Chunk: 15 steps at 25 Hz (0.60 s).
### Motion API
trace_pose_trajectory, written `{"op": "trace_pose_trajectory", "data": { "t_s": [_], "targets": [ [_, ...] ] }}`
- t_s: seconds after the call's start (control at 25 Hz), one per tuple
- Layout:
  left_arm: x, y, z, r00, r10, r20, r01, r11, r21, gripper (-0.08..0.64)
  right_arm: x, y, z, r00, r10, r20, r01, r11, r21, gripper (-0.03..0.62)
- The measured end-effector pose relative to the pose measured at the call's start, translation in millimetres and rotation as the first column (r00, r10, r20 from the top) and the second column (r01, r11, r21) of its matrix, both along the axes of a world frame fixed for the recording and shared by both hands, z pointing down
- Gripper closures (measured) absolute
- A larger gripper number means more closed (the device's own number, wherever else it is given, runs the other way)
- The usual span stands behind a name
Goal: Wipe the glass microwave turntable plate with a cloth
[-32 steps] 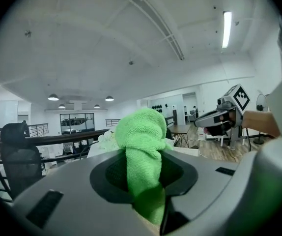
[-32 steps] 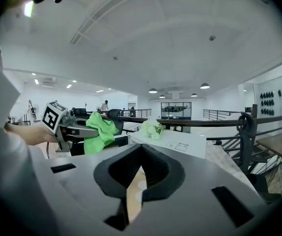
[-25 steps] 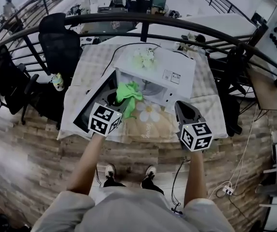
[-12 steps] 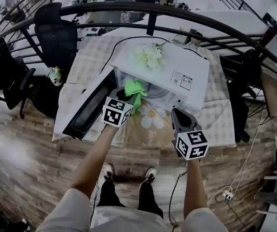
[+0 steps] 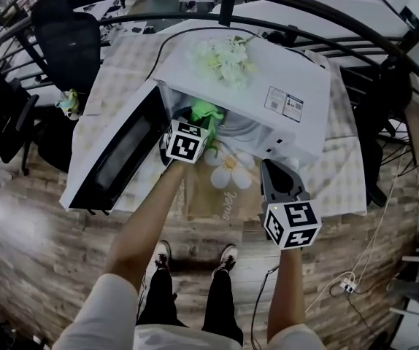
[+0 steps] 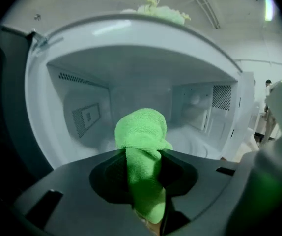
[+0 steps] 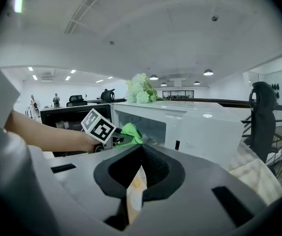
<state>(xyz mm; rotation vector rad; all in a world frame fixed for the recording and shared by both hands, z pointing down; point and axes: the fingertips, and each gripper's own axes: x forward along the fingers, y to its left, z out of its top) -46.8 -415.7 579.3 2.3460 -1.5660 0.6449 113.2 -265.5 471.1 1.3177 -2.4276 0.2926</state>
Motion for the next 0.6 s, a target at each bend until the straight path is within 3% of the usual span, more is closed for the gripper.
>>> {"op": "trace_pose_trajectory", "data": {
  "t_s": [0.08, 0.28, 0.6],
  "targets": [
    [3.1, -6.4, 18.3, 0.999, 0.022, 0.024, -0.021, 0.999, -0.05, 0.423, 5.7, 1.1, 6.3, 1.0, 0.021, 0.005, -0.021, 1.0, -0.006, 0.58],
    [19.4, -10.1, 27.4, 0.996, 0.066, 0.062, -0.061, 0.995, -0.074, 0.425, 20.4, 6.5, 20.4, 1.0, 0.023, 0.004, -0.023, 0.999, -0.023, 0.58],
    [89.9, -1.7, 28.9, 0.971, 0.224, 0.084, -0.213, 0.969, -0.125, 0.426, 21.6, 9.8, 17.9, 1.0, -0.018, -0.008, 0.017, 0.999, -0.048, 0.58]
  ]
}}
